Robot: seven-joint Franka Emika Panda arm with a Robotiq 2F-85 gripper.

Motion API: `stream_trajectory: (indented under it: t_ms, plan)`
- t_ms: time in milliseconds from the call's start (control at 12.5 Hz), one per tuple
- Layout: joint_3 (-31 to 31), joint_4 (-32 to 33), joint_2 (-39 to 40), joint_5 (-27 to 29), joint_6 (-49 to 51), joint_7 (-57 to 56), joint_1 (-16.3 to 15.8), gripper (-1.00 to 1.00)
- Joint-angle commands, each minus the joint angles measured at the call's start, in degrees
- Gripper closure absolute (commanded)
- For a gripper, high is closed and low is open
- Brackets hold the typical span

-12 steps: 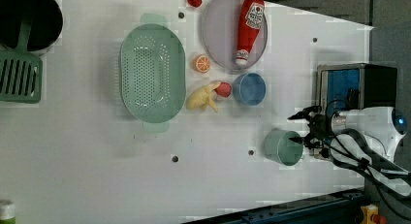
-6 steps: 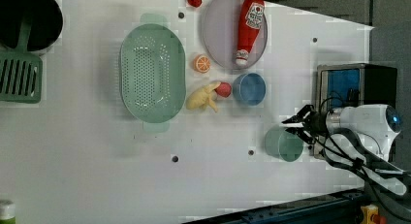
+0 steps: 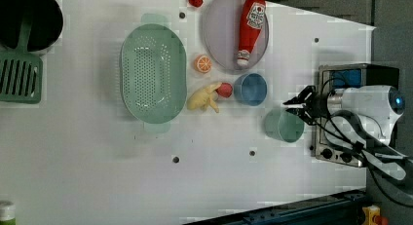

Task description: Drag mug forwards.

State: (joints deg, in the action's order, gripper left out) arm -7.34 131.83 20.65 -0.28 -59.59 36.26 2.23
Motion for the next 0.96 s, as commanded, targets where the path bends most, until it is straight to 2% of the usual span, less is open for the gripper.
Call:
stream_trajectory:
  t_ms: [80,320,960]
  plan:
    - [-0.7,-7.4,3.6,0.1,2.9,0.9,0.5,0.65]
    - [-0.7,-13.8,6.7,0.1,5.7,0.9,0.5,0.65]
    - [-0.3,-28.3,15.9,0.1,5.8,0.9,0.5,0.65]
